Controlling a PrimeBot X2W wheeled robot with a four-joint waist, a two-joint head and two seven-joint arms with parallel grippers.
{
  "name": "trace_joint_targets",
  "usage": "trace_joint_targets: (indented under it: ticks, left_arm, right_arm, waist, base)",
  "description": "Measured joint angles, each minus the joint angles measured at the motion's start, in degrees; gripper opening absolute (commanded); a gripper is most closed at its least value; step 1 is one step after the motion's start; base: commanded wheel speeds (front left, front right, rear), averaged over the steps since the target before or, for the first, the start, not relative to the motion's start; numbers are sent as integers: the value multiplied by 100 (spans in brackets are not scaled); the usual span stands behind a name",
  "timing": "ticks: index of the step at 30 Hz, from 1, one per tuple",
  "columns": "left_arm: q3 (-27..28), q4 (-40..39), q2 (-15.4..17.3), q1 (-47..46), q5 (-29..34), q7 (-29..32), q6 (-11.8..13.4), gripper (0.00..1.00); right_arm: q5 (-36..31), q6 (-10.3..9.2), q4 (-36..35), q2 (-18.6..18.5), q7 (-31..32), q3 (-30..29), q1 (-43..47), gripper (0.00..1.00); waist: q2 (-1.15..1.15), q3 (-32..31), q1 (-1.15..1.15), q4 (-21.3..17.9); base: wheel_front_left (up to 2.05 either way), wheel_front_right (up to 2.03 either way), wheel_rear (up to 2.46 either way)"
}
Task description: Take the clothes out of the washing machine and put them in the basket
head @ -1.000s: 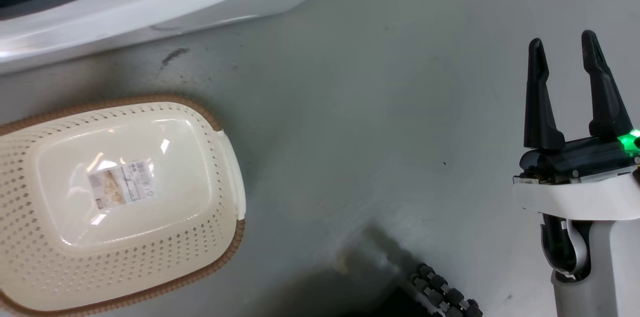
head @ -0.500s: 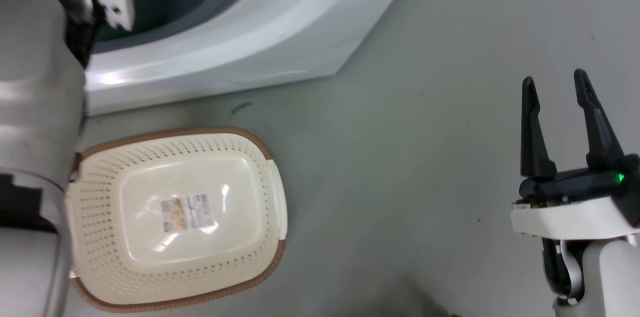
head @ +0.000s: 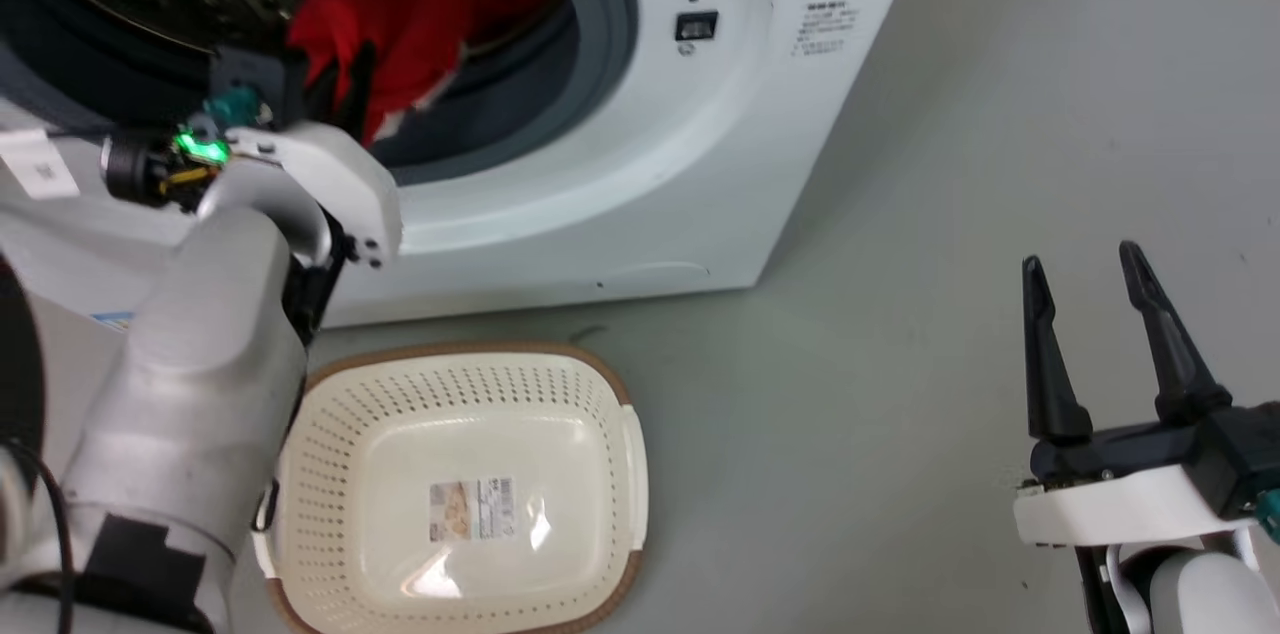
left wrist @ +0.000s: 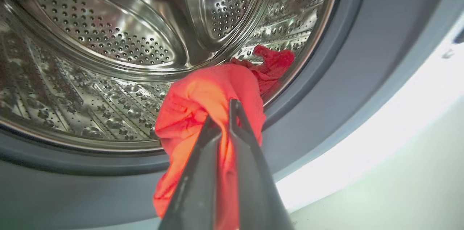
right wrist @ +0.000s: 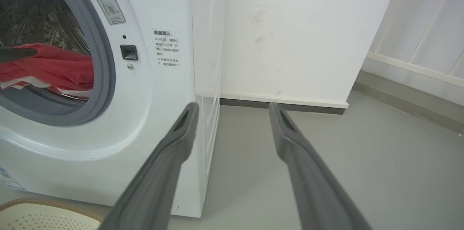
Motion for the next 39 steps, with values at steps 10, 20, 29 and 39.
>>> trace_joint_targets:
  ticks: [10, 20, 29, 39]
  left_arm:
    - [-25, -1757, 119, 1235, -74, -89, 233, 0]
    - [55, -4329, 634, 2531, -176, 509, 772, 0]
    - [191, -6152, 1115, 3371, -189, 1003, 1216, 0]
    - [144, -6947, 1277, 3943, -190, 1243, 1458, 0]
  right_arm:
    - [-75, 0, 66, -1, 0, -29, 461, 100]
    - [-108, 0, 138, -1, -1, -24, 787, 100]
    - [-97, 0, 182, -2, 0, -2, 966, 100]
    - [-96, 0, 188, -2, 0, 18, 1026, 100]
  waist:
    - [0, -790, 0, 389]
    - [0, -1373, 1, 628]
    - [0, -1673, 1, 677]
    - [0, -1698, 1, 712]
  base:
    - [0, 0, 0]
    - [0, 0, 0]
    - [0, 0, 0]
    - [0, 0, 0]
